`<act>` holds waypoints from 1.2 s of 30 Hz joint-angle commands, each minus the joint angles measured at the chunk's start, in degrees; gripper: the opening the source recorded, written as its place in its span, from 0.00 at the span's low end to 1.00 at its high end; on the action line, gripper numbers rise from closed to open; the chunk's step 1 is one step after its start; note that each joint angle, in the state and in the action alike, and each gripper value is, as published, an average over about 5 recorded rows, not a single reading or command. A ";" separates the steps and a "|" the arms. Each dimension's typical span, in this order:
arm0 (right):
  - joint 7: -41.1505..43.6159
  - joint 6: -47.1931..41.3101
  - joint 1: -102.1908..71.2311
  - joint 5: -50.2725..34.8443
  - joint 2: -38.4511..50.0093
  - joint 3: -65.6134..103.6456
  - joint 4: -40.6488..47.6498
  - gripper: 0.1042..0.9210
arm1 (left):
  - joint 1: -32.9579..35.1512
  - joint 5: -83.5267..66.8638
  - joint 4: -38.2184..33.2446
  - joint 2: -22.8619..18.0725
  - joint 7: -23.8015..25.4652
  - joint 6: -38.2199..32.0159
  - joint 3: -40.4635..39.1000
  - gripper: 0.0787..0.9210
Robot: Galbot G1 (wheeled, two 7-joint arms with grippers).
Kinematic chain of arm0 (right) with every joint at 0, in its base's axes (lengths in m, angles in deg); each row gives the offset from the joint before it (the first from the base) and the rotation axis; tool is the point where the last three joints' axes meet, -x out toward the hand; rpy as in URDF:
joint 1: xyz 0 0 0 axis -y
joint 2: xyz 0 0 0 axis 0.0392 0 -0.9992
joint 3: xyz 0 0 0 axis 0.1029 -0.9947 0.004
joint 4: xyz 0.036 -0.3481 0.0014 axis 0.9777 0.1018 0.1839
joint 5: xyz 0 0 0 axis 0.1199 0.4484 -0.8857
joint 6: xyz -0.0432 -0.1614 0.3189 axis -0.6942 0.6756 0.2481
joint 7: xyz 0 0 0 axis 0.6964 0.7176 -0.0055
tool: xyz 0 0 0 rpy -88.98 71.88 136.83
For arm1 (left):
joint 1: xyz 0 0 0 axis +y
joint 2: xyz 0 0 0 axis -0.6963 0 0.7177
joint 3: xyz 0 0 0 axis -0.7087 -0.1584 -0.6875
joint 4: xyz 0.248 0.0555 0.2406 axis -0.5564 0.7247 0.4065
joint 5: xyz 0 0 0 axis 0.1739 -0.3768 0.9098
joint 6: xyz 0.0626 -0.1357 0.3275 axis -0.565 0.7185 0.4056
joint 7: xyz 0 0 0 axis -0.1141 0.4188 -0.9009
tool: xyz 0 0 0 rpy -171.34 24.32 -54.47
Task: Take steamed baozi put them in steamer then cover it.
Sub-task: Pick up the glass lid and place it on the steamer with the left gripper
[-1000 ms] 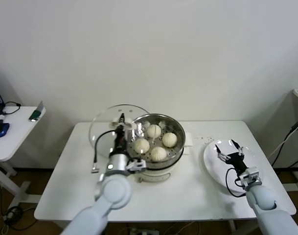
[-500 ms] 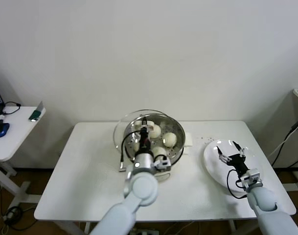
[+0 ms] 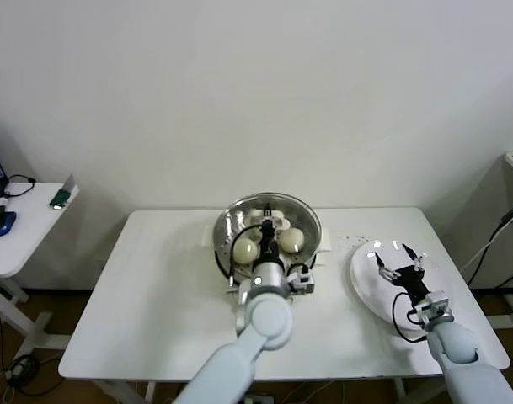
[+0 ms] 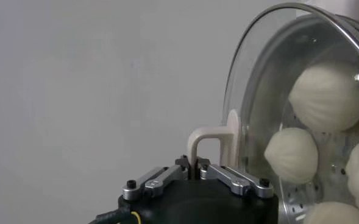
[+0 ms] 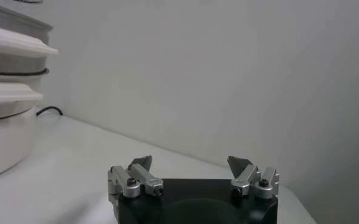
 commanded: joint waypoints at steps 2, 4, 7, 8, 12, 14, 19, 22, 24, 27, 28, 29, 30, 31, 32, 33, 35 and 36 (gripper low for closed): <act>0.12 0.12 0.18 0.23 -0.11 -0.01 0.36 0.88 | -1.40 -0.20 4.11 -0.97 0.20 2.81 -0.26 0.08; 0.14 0.14 0.21 0.26 -0.19 -0.01 0.38 0.88 | -1.65 -0.49 4.51 -1.05 -0.08 2.81 -0.22 0.08; 0.18 0.21 0.19 0.29 -0.27 0.04 0.41 0.88 | -2.08 -0.95 4.97 -1.10 -0.47 2.81 -0.24 0.08; 0.21 0.24 0.18 0.30 -0.29 0.08 0.44 0.88 | -2.21 -1.06 5.12 -1.10 -0.55 2.81 -0.26 0.08; 0.35 0.40 0.06 0.37 -0.35 0.29 0.63 0.88 | -2.48 -1.25 5.52 -1.09 -0.77 2.81 -0.26 0.08; 0.43 0.50 -0.02 0.40 -0.35 0.41 0.74 0.88 | -2.59 -1.36 5.78 -1.07 -0.84 2.81 -0.29 0.08; 0.57 0.70 -0.14 0.47 -0.36 0.68 0.92 0.88 | -2.82 -1.68 6.76 -1.15 -1.15 2.81 -0.23 0.08; 0.62 0.79 -0.23 0.47 -0.37 0.82 0.96 0.88 | -2.65 -1.76 7.10 -1.10 -1.52 2.81 -0.04 0.08; 0.68 0.85 -0.27 0.48 -0.39 0.88 0.98 0.88 | -2.51 -1.77 7.12 -1.00 -1.72 2.81 0.09 0.08; 0.75 0.93 -0.23 0.54 -0.47 0.91 1.07 0.88 | -2.39 -1.77 7.09 -0.90 -1.88 2.81 0.26 0.08; 0.77 0.95 -0.20 0.58 -0.50 0.92 1.08 0.88 | -2.35 -1.78 7.10 -0.89 -1.92 2.81 0.29 0.08; 0.80 0.96 -0.18 0.63 -0.55 0.91 1.10 0.88 | -2.30 -1.80 7.09 -0.89 -1.94 2.81 0.31 0.08; 0.82 0.97 -0.17 0.68 -0.59 0.91 1.09 0.88 | -2.22 -1.82 7.06 -0.89 -1.96 2.81 0.30 0.08; 0.84 0.98 -0.16 0.75 -0.63 0.91 1.10 0.88 | -2.14 -1.85 7.01 -0.89 -1.97 2.81 0.28 0.08; 0.86 0.99 -0.15 0.81 -0.66 0.90 1.11 0.88 | -2.07 -1.88 6.98 -0.89 -1.98 2.81 0.24 0.08; 0.88 1.00 -0.15 0.86 -0.68 0.89 1.13 0.88 | -2.00 -1.89 6.97 -0.89 -2.02 2.81 0.19 0.08; 0.91 1.03 -0.12 0.94 -0.70 0.90 1.17 0.88 | -1.94 -1.91 7.02 -0.90 -2.10 2.81 0.11 0.08; 0.92 1.05 -0.12 0.97 -0.71 0.91 1.18 0.88 | -1.91 -1.91 7.06 -0.91 -2.12 2.81 0.11 0.08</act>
